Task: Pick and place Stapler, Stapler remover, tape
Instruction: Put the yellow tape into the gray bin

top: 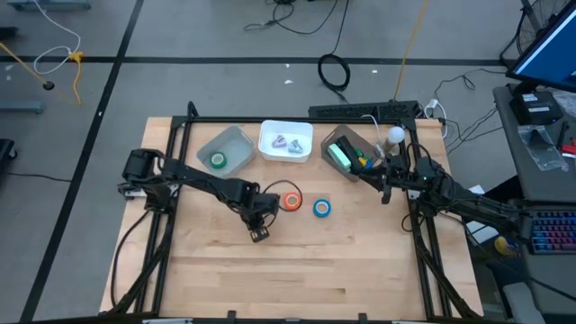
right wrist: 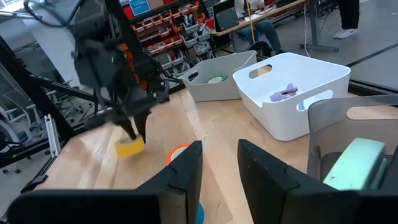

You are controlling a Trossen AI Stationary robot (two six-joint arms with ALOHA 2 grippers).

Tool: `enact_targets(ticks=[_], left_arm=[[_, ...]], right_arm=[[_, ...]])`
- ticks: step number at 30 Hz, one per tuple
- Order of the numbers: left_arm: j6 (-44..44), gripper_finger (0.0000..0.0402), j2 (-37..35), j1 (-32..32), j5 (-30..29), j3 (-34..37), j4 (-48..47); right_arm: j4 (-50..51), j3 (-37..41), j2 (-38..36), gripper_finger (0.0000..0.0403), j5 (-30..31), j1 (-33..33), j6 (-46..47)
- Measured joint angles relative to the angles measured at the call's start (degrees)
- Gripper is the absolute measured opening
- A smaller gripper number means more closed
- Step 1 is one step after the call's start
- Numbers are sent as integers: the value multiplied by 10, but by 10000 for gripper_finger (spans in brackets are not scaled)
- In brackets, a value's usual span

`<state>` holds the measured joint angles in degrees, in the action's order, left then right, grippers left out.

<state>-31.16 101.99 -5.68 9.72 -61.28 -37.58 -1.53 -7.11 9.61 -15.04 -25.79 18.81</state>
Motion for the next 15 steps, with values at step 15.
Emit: enact_targets(ticks=[15], left_arm=[[-6, 37, -210, 91, 22, -1, 56]], right_arm=[[-4, 0, 0, 94, 2, 0, 10]])
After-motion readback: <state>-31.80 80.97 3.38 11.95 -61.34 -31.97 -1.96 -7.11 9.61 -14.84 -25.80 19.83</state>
